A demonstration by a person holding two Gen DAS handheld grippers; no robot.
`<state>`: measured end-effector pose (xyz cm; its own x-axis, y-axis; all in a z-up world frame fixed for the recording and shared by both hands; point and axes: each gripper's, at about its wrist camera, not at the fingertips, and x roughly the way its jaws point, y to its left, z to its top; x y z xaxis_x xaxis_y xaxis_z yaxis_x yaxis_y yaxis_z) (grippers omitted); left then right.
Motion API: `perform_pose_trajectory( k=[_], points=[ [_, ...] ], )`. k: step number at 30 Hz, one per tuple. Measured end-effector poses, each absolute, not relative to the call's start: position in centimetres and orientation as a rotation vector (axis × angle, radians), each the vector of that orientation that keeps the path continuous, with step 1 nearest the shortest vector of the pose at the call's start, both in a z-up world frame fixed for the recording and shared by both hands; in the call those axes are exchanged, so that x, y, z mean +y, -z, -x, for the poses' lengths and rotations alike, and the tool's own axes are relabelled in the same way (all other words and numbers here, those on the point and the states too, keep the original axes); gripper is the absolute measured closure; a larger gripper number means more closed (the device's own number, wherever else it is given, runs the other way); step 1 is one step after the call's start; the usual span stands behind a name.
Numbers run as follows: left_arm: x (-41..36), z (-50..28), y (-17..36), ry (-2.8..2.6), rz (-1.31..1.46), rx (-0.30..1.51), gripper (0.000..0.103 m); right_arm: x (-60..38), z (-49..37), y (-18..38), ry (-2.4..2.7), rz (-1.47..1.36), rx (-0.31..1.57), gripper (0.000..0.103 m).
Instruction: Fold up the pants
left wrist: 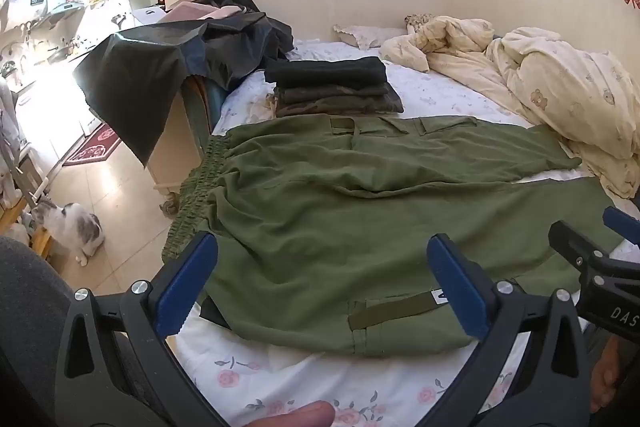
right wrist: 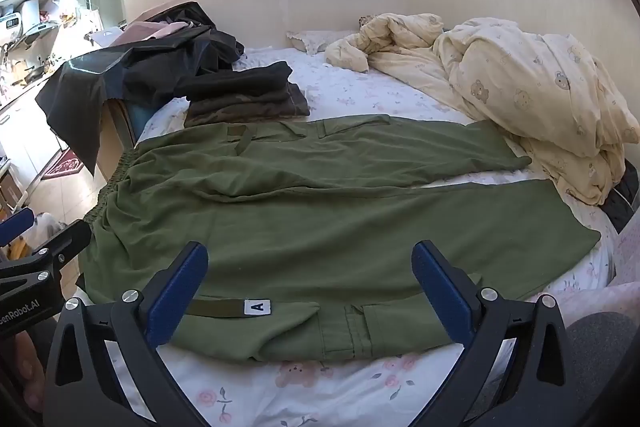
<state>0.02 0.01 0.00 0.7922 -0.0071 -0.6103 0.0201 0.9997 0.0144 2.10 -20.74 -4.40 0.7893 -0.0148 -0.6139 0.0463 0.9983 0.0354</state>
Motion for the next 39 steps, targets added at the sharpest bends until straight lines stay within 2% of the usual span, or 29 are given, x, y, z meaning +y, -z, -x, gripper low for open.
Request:
perform_pose_trajectory(
  k=[39],
  points=[
    [-0.07,-0.06,-0.15,0.006,-0.023,0.663,0.000,-20.54,-2.17,4.28,0.032,-0.057,0.672,0.000]
  ],
)
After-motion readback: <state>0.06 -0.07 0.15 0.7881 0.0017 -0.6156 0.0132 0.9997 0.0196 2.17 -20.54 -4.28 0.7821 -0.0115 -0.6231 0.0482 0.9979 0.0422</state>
